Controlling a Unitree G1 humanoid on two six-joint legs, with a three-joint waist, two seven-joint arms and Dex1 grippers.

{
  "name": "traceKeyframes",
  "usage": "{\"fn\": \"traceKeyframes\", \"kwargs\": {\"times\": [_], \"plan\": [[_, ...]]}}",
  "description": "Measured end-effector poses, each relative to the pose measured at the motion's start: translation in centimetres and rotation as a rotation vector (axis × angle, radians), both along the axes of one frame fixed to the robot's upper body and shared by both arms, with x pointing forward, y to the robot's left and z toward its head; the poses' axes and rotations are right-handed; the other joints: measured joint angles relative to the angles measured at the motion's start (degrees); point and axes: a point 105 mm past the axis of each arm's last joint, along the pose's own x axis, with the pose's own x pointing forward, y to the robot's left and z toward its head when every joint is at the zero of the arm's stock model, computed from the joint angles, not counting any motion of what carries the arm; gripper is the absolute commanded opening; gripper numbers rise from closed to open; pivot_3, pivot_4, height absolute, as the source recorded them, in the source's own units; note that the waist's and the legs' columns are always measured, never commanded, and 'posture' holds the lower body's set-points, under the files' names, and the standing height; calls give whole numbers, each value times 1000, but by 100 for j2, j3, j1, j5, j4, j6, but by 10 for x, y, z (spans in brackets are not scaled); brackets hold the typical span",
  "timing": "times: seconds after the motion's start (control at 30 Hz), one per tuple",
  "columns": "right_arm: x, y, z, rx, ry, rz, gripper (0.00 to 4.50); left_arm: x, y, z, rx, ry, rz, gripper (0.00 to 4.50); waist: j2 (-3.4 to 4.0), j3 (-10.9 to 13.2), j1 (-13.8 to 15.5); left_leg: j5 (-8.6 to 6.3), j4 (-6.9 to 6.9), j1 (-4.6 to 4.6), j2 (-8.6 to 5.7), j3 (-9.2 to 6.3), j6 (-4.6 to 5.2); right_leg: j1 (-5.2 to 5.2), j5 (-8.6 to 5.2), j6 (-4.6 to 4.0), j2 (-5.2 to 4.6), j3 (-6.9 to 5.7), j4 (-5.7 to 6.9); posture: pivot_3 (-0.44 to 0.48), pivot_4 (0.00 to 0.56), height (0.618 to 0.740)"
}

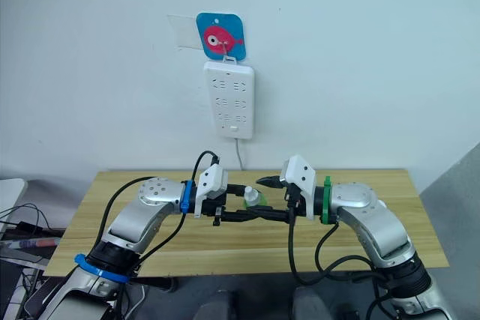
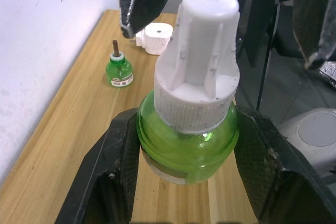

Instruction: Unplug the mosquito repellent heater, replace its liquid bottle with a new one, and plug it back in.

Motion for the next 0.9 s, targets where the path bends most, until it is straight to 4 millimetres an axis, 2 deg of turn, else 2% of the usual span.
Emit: {"fn": "traceKeyframes", "kwargs": {"times": [0.23,0.33,0.47,0.5,0.8,0.9], "plan": [[5,1,-6,4,6,-18,3244,0,0,0,1,5,1,2238,-1,-1,-1,0,0,0,0,0,0,0,0,0,0,0,1,-34,108,740],[7,1,-9,-2,8,-21,2613,0,0,0,1,7,1,2238,0,-1,-1,0,0,0,0,0,0,0,0,0,0,0,0,-31,104,740],[6,1,-10,-6,2,-7,1166,0,0,0,2,7,1,2238,-1,-1,-1,0,0,0,0,-1,0,0,0,0,0,0,1,-30,101,740],[6,1,-10,-5,-1,-4,1046,0,0,0,1,7,1,2238,-1,-2,-1,0,0,0,0,-1,0,0,0,0,0,0,1,-30,101,740],[4,1,-10,-4,-10,23,1046,-2,0,0,3,10,-10,2238,-1,-3,-1,0,1,0,0,-1,0,0,0,0,0,0,2,-38,99,740],[2,2,-10,-15,-12,105,1046,-7,1,-1,14,12,-45,2238,-1,-3,-6,0,2,1,0,3,0,0,0,0,0,1,2,-39,106,740]]}}
